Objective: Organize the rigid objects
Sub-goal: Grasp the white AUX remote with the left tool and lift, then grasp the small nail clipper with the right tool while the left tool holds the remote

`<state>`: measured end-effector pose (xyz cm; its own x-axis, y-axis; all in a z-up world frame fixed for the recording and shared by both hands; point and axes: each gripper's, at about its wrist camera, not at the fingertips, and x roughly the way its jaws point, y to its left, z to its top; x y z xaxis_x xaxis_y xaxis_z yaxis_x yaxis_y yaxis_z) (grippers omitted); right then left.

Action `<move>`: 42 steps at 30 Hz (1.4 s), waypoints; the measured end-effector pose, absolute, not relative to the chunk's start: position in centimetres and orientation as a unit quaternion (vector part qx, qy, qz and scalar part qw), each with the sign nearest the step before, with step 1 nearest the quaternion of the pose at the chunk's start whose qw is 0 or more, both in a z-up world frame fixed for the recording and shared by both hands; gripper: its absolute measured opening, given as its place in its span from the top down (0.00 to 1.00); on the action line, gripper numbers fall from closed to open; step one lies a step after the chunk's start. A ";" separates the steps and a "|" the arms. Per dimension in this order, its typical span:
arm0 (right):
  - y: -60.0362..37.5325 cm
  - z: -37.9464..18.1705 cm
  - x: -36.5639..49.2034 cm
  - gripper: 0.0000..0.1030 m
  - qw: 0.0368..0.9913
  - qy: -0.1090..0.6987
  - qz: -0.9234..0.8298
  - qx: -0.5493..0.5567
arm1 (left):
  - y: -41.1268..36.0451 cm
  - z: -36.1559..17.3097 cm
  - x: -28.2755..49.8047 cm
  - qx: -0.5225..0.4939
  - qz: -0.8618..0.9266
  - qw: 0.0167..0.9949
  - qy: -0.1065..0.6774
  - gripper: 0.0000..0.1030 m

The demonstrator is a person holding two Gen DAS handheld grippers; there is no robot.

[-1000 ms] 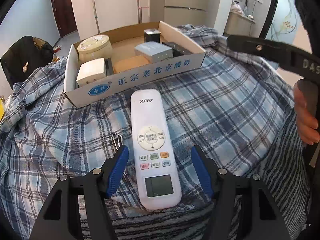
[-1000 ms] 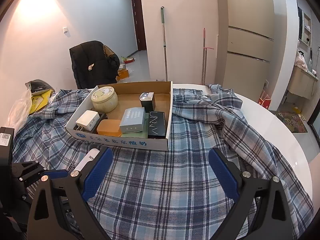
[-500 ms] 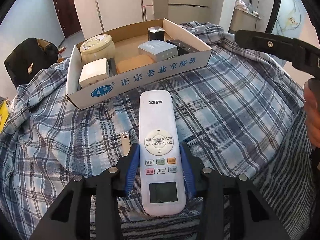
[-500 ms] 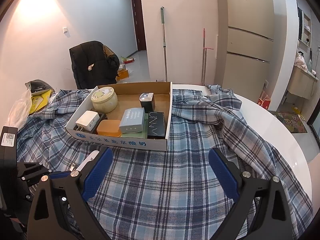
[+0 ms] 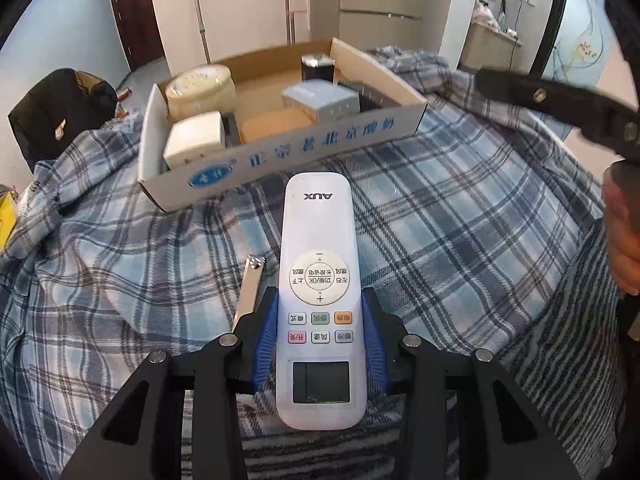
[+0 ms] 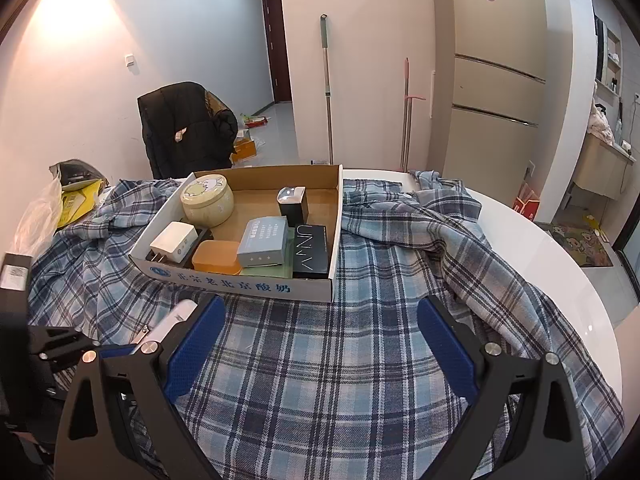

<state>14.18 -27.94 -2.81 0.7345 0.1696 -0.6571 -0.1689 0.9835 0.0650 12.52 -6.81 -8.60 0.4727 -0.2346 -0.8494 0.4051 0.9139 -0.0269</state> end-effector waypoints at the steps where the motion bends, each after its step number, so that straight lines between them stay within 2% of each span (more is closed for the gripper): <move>1: -27.9 -2.8 14.2 0.07 0.931 0.353 0.091 0.000 | -6.5 -8.1 12.2 0.086 -0.188 0.858 0.470 0.59; 7: -27.2 -3.5 14.5 0.07 0.929 0.361 0.082 -0.012 | -3.7 -5.7 12.3 0.068 -0.169 0.871 0.455 0.59; 18: -20.8 -4.4 15.1 0.08 0.888 0.438 0.139 -0.003 | 3.2 -6.8 12.6 0.011 -0.110 0.887 0.448 0.59; 20: -18.9 -4.8 15.6 0.19 0.874 0.461 0.153 -0.004 | 4.1 -7.0 12.5 0.003 -0.094 0.895 0.437 0.59; 25: -14.8 -7.0 16.8 0.34 0.836 0.523 0.166 0.003 | 5.6 -7.4 12.5 -0.008 -0.080 0.899 0.431 0.59; 29: -12.9 -8.5 17.3 0.53 0.821 0.548 0.160 0.015 | 6.1 -7.4 12.4 -0.021 -0.072 0.902 0.425 0.59; 36: -11.6 -9.7 17.3 0.58 0.819 0.555 0.144 0.007 | 6.4 -7.4 12.4 -0.034 -0.077 0.901 0.425 0.59; 39: -11.0 -9.7 17.5 0.67 0.818 0.557 0.143 -0.001 | 6.5 -7.5 12.4 -0.039 -0.079 0.899 0.429 0.59; 42: -10.4 -9.5 17.2 0.67 0.816 0.557 0.153 -0.001 | 6.5 -7.6 12.4 -0.042 -0.080 0.898 0.431 0.59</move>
<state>17.20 -10.40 -9.54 0.3320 0.2492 -0.9098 -0.2504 0.9532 0.1697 12.43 6.54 -7.57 0.6152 -0.1799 -0.7675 0.1078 0.9837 -0.1441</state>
